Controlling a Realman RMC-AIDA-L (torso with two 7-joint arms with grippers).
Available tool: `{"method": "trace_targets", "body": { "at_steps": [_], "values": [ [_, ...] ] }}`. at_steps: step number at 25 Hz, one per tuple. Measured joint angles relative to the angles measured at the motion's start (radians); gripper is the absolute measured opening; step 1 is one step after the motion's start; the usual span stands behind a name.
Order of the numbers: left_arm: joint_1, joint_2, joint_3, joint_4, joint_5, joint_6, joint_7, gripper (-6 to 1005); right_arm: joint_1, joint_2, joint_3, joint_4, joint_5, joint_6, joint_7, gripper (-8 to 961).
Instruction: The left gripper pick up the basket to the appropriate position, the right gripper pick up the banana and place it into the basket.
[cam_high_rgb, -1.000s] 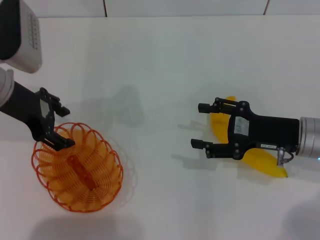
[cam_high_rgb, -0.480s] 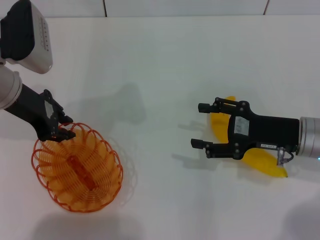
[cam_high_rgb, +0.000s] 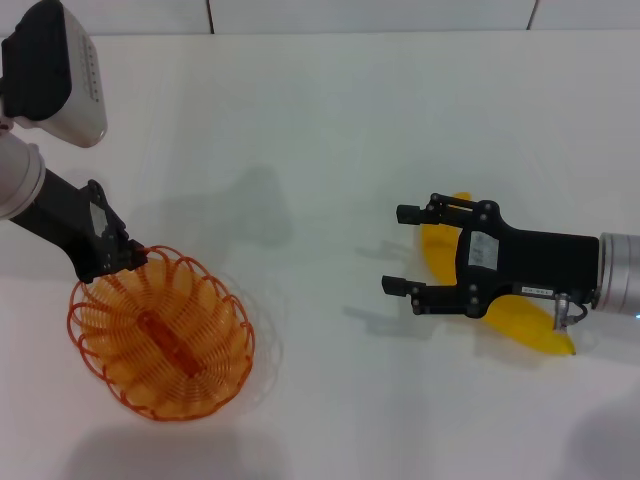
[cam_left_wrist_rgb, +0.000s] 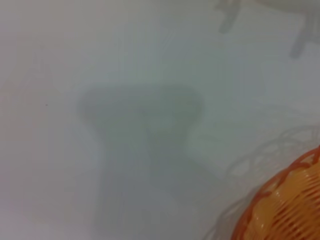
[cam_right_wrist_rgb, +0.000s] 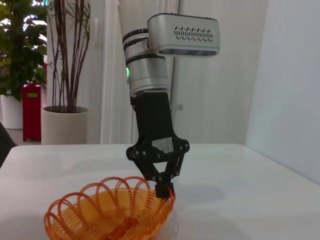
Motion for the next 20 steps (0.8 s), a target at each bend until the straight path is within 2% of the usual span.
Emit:
{"method": "trace_targets", "body": {
  "at_steps": [20],
  "values": [
    [0.004, 0.0, -0.007, 0.028, -0.013, 0.008, -0.031, 41, -0.004, -0.001, 0.001, 0.0, 0.001, 0.0, 0.001, 826]
  ]
}}
